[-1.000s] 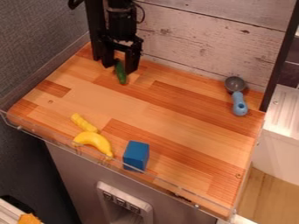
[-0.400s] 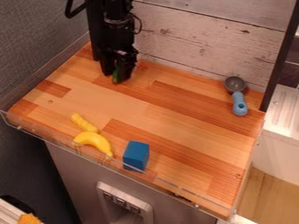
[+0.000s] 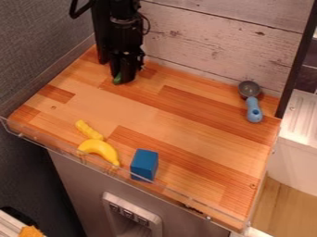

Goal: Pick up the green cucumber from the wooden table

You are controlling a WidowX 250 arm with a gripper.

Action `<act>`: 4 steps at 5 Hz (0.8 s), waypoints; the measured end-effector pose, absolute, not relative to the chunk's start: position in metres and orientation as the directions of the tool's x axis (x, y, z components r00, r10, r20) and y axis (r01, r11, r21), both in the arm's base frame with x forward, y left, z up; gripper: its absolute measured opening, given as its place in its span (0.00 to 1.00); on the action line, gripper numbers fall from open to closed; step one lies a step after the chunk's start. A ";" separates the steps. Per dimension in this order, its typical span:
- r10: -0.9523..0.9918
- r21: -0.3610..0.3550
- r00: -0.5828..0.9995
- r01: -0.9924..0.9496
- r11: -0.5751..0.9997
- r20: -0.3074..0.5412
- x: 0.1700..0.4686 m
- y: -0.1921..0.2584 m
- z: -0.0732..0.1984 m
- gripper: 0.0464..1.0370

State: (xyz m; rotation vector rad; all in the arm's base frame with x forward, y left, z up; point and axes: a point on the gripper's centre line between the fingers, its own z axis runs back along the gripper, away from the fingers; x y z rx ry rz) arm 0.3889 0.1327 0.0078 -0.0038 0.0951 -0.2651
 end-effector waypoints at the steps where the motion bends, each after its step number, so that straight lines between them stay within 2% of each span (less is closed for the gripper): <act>1: -0.232 -0.014 0.968 0.231 0.973 -0.095 0.390 0.133 0.009 0.30; 2: -0.107 -0.028 0.985 0.104 0.994 -0.138 0.384 0.129 0.011 0.30; 4: 0.154 -0.020 0.961 -0.163 0.986 -0.229 0.382 0.133 0.053 0.30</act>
